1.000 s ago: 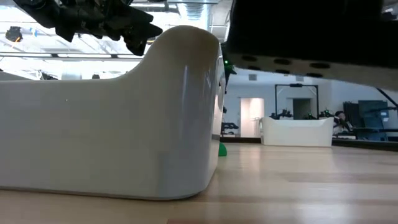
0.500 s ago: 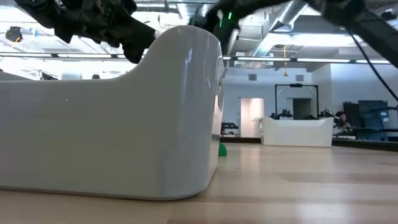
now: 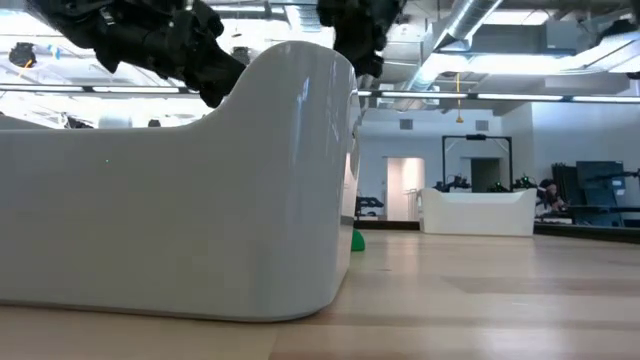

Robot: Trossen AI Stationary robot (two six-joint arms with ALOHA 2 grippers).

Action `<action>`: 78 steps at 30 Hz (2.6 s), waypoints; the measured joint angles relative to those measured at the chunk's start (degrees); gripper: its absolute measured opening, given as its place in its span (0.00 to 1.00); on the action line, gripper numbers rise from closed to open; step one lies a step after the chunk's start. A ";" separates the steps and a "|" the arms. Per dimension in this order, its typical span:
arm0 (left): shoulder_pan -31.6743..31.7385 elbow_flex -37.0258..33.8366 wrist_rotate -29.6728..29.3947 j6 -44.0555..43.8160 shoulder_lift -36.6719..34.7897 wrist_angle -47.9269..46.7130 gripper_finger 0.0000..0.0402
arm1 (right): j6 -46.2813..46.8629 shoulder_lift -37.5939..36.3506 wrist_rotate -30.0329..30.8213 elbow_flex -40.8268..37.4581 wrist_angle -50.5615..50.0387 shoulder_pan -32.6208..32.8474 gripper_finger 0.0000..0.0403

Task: Sort & place blocks by color
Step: Put the top green block into the transparent bin

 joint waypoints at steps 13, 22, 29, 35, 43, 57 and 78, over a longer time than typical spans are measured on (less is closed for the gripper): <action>2.73 16.44 0.01 7.95 19.59 -10.24 0.55 | 10.43 -16.09 15.43 -37.06 44.81 18.46 0.33; 6.16 35.73 0.14 14.07 34.46 -26.78 0.55 | 11.38 -16.62 24.17 -40.36 49.71 25.19 0.33; 7.61 49.03 -2.14 19.52 44.49 -34.12 0.55 | 13.66 -16.62 26.43 -40.36 49.90 28.49 0.33; 8.85 55.03 -2.60 22.79 50.61 -40.08 0.55 | 13.85 -16.62 28.79 -40.36 49.94 29.67 0.33; 10.01 54.93 -3.49 24.77 52.06 -42.13 0.55 | 12.30 -16.62 28.74 -40.36 49.69 27.85 0.33; 9.71 54.93 -4.25 26.18 52.06 -48.11 0.72 | 8.63 -22.09 26.07 -40.36 44.93 27.46 0.33; 16.81 57.52 2.36 25.66 54.41 -39.32 0.78 | -0.75 -28.36 48.22 -40.30 45.90 38.33 0.33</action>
